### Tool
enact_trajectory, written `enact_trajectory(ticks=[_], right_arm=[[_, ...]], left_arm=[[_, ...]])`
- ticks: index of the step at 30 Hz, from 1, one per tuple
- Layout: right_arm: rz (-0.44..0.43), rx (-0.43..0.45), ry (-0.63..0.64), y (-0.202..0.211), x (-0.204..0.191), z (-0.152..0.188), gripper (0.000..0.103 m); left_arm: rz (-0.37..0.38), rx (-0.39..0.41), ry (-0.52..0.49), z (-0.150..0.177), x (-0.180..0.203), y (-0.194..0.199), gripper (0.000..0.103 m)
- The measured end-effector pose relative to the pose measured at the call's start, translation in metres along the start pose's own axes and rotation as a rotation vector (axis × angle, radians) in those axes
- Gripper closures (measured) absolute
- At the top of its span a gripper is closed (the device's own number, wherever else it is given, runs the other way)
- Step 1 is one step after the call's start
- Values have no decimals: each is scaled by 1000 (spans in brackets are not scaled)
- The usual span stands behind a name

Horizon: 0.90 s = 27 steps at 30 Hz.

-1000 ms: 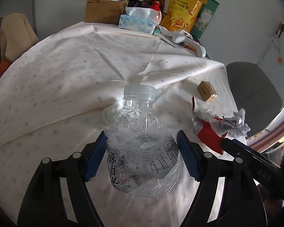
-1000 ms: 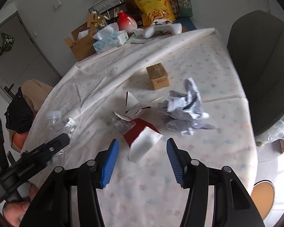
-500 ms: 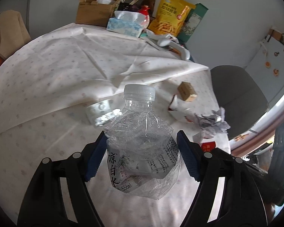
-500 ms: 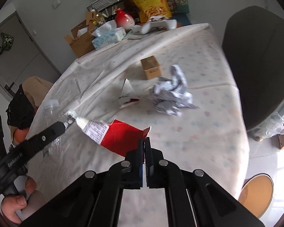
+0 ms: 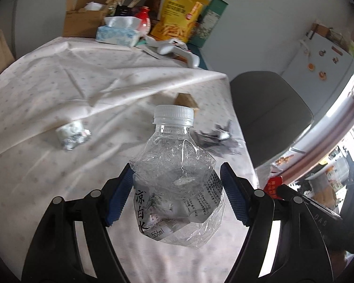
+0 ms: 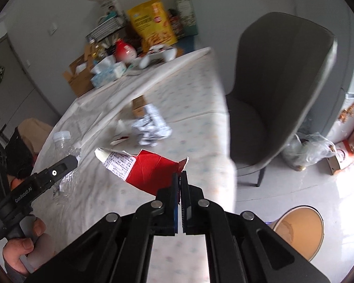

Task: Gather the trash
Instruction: 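Carry the bottle and red paper box with both grippers over the tan bin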

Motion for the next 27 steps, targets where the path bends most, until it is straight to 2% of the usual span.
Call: enact_trajectory(ticks=[15, 27], right_arm=[[159, 58, -140, 58, 103, 5, 100], [295, 82, -223, 96, 176, 22, 100]], left_arm=[[134, -49, -94, 15, 82, -22, 29], [231, -119, -180, 44, 149, -46, 29]])
Point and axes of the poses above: each gripper's, at about its wrist camera, not at the fingertips, and y roughly against the way its jaws point, x to its right, z to its underside, the point moved 6 cm from there along -y, roughly the way its jaws point, and after that the axes turned 9 degrees about x, right-handed, at the moved point
